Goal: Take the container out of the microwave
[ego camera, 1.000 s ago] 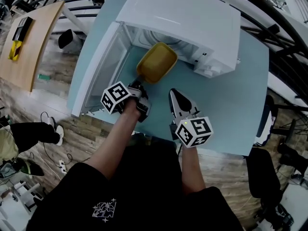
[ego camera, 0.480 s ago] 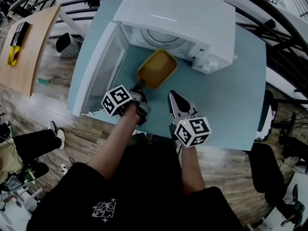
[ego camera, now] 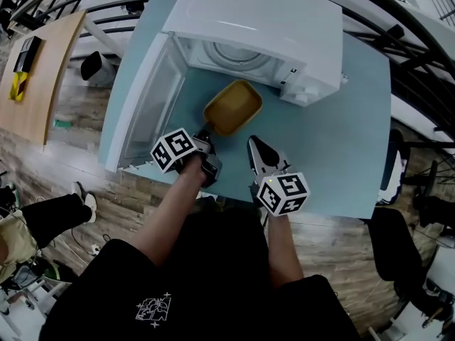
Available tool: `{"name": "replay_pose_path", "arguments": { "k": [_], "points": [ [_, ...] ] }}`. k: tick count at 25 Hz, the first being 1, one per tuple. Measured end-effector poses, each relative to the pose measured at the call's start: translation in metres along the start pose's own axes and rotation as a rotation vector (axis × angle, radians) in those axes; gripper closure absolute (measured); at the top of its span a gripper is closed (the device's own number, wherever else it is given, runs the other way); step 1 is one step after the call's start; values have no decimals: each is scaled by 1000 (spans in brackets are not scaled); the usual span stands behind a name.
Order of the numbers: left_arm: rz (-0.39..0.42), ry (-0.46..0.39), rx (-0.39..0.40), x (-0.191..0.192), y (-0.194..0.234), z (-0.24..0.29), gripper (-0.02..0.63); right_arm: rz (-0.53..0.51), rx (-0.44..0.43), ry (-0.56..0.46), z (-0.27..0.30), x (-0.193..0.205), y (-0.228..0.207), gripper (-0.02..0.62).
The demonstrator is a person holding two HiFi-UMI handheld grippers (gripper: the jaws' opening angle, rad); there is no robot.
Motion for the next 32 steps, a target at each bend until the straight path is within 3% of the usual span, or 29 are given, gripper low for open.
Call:
{"name": "replay_pose_path", "arguments": {
  "k": [15,32],
  "points": [
    [68,78,-51,20,12,5,578,17,26,34,-10,16,-12,590],
    [77,110,-102,35,24,13,578,33,59,46,-23,24,-26,589]
  ]
}}
Point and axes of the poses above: the fingertips, and each gripper's own axes: z forward along the fingers, y to its left, x out of its underside, the point moved 5 cm from there along -z, backward along the fingers, and after that the axes turned 5 degrees about -y, right-handed, at the moved point
